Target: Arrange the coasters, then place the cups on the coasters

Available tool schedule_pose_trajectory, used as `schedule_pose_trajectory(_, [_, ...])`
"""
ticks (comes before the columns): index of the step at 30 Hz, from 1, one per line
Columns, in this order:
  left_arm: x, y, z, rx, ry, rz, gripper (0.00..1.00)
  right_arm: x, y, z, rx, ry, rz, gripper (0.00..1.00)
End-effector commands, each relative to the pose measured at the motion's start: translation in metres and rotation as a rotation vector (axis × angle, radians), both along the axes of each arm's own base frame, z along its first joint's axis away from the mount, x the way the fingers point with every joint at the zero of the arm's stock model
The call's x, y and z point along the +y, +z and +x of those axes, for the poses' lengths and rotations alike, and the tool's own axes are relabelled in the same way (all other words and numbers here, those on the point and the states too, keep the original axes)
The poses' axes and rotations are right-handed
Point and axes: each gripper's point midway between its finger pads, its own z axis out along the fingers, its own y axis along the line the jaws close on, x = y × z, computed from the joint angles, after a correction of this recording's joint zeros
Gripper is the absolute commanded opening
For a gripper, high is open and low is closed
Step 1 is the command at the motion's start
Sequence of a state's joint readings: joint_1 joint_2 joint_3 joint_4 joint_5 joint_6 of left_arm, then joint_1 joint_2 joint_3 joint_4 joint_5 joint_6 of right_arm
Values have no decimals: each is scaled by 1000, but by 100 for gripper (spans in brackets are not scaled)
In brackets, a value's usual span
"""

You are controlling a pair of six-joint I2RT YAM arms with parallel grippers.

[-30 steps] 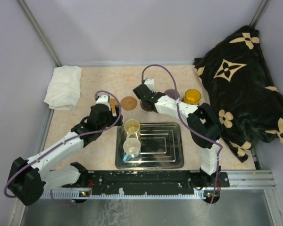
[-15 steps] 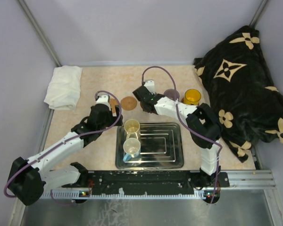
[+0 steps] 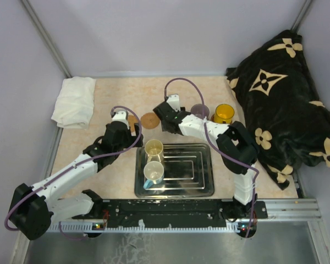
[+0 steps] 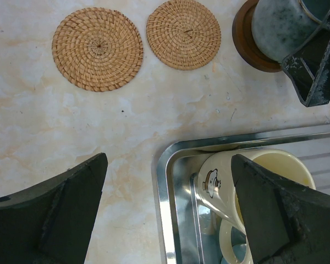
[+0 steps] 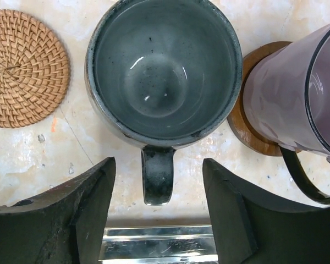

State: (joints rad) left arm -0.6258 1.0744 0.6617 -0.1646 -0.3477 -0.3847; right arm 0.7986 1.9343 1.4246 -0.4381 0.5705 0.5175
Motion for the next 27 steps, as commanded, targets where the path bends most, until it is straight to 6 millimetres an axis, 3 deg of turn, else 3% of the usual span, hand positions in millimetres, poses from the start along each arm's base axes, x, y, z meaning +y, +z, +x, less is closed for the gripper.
schedule_pose_trajectory(1, [-1,10,3,-23,4,-14,100,2,42,0,-95,-11,33,66])
schedule_pose_trajectory(11, [-1,11,3,-23,-1,-10,100,6,104,-18,-215,13,44,67])
schedule_pose_trajectory(16, [-4,14,-1,-22,-34,-19,100,-9,132,-30,-255,-23,124,68])
schedule_pose_trajectory(21, [-16,12,-14,10,-130,-42,100,-20,139,-41,-257,-37,171,66])
schedule_pose_trajectory(27, [-14,9,-30,49,-138,-80,100,-23,133,-55,-217,-9,209,56])
